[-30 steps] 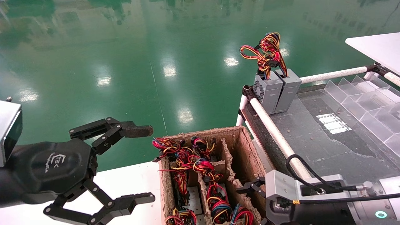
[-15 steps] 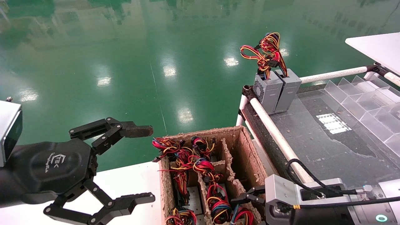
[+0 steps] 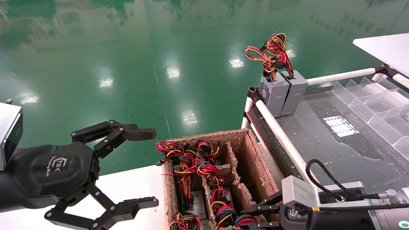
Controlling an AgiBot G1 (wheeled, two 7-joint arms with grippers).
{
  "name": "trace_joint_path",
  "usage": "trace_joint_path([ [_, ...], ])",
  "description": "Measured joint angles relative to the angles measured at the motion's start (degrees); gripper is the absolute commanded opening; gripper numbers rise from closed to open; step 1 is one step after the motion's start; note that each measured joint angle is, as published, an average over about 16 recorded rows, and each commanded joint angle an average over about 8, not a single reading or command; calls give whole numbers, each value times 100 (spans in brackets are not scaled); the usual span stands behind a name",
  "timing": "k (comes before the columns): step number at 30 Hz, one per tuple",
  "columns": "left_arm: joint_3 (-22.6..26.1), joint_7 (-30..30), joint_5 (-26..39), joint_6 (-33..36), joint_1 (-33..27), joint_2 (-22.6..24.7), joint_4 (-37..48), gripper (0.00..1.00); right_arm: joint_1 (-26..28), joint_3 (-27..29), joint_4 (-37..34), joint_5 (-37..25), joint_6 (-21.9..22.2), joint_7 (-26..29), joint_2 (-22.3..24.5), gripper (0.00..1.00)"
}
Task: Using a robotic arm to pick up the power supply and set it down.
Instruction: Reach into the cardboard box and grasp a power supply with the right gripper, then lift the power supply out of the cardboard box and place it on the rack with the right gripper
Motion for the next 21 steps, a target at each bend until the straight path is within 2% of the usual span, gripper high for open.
trace_joint_path([
  [10,1,0,-1,0,0,0,0,100,-213,204,140,414,17,-123,144,0],
  [21,2,1,-1,-1,0,-1,0,100,-417,790,613,1436,50,-115,612,0],
])
